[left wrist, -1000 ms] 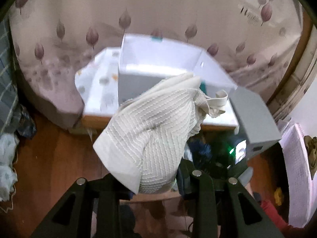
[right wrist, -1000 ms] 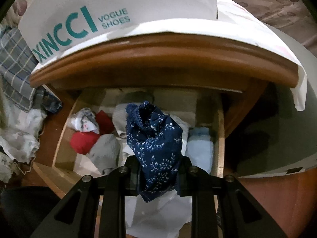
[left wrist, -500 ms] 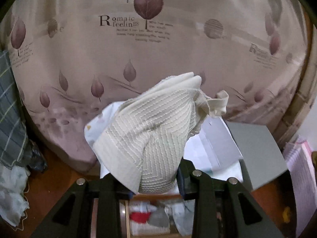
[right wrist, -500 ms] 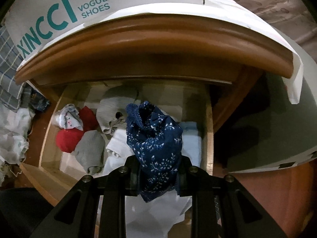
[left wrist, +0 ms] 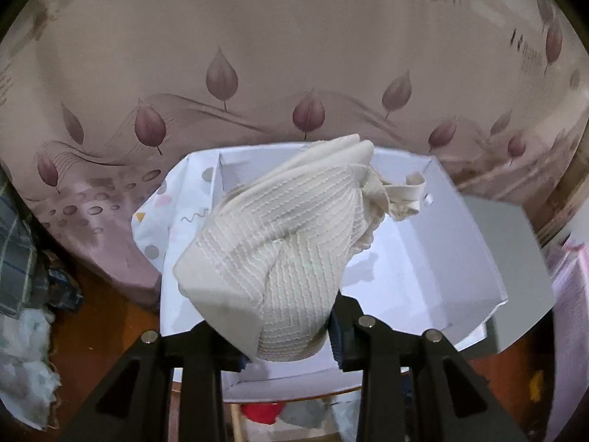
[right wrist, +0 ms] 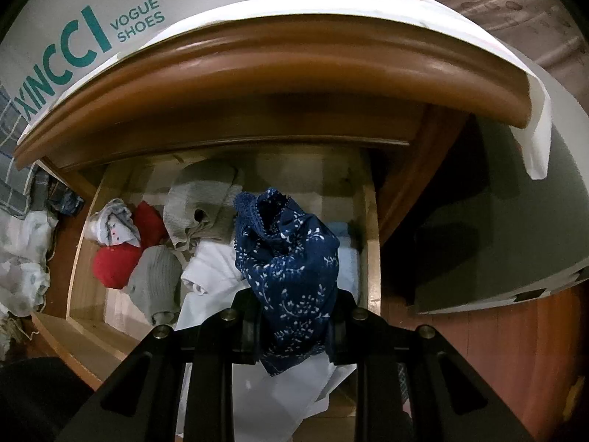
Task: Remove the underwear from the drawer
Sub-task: 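Lift the cream bra into the white shoe box and open the left gripper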
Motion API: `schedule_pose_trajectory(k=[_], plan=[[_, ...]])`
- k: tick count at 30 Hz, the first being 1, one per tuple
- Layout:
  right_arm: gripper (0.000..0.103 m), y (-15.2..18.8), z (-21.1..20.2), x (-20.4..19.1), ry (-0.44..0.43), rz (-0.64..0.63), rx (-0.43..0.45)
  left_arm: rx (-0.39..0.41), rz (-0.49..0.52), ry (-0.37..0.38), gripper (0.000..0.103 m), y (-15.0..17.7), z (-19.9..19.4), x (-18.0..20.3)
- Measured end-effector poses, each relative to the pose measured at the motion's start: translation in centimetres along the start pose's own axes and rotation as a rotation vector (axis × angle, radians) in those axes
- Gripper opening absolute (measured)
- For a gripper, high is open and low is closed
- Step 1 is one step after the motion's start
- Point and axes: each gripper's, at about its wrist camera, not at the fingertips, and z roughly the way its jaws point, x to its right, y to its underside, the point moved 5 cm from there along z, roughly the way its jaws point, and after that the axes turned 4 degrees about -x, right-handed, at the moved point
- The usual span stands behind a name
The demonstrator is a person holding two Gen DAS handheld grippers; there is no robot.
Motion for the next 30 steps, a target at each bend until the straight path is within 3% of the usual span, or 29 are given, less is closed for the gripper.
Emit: schedule_pose_trajectory(k=[12,19,30], plan=[[0.023,-0.1,0.1,-0.4,-0.013,-0.001,-0.005,-0.109,-0.034,-0.009,0.039,1.7,4.8,-0.5],[0.023,0.0,0.1,-0.6,-0.016,-0.003,-0.008,-0.095,-0.01,-0.037,0.056,1.8,4.8,0.2],[0.023,0.0,0.1,-0.9,-0.015,-0.014,-0.007,-0.074,-0.026,-0.062,0.058,1.6,3.6,-0.1]])
